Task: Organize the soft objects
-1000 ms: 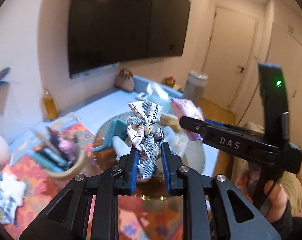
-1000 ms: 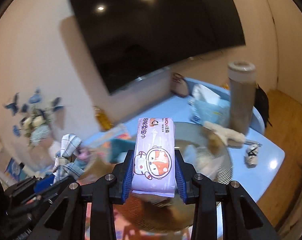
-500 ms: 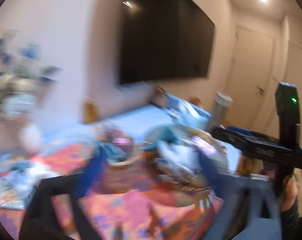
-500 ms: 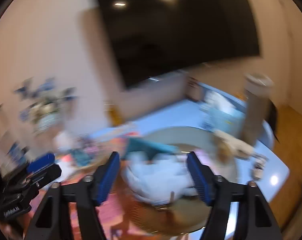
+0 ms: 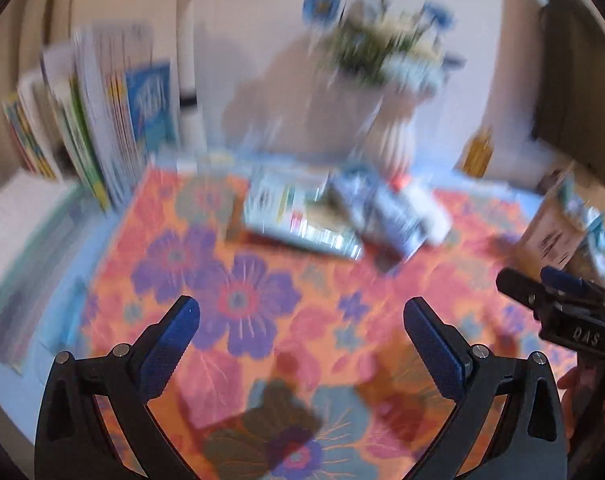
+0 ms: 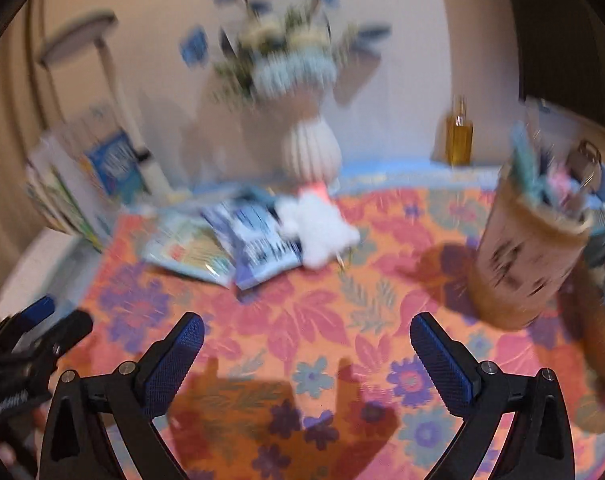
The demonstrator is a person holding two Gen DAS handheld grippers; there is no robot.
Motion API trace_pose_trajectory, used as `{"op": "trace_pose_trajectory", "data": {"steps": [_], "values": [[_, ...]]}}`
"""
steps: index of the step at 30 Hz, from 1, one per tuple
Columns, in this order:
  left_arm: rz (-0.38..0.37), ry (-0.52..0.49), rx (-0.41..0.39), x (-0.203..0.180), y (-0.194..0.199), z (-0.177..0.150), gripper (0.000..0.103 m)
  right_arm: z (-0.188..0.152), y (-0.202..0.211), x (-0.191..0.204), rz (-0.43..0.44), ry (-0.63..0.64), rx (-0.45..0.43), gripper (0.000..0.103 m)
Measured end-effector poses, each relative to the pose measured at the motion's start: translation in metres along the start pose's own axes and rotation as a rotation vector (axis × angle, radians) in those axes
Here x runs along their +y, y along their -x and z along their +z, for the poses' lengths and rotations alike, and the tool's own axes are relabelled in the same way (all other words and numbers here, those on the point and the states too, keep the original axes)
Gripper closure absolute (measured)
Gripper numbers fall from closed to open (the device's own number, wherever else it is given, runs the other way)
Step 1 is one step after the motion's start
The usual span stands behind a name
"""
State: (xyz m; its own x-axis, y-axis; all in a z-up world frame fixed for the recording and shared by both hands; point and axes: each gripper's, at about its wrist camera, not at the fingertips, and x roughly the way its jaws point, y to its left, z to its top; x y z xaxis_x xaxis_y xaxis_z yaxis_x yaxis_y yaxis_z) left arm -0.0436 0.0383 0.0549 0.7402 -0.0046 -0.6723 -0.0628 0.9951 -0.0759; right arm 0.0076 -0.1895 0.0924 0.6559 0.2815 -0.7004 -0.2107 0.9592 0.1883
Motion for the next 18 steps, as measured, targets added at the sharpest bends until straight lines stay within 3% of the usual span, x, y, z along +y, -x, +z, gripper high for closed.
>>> {"op": "trace_pose_trajectory", "data": {"steps": [4,8,12,18], "values": [[0.012,0.046,0.082,0.003,-0.040,-0.016,0.001,-0.009,-0.037,-0.001,-0.062,0.014,0.062,0.000],[0.061,0.030,0.140,-0.002,-0.058,-0.023,0.002,-0.015,-0.057,0.001,-0.092,0.055,0.116,0.000],[0.076,0.055,0.188,0.003,-0.064,-0.029,0.001,-0.019,-0.068,-0.001,-0.105,0.050,0.157,0.000],[0.112,0.039,0.198,-0.001,-0.067,-0.029,0.000,-0.023,-0.079,0.002,-0.133,0.083,0.221,0.000]]}}
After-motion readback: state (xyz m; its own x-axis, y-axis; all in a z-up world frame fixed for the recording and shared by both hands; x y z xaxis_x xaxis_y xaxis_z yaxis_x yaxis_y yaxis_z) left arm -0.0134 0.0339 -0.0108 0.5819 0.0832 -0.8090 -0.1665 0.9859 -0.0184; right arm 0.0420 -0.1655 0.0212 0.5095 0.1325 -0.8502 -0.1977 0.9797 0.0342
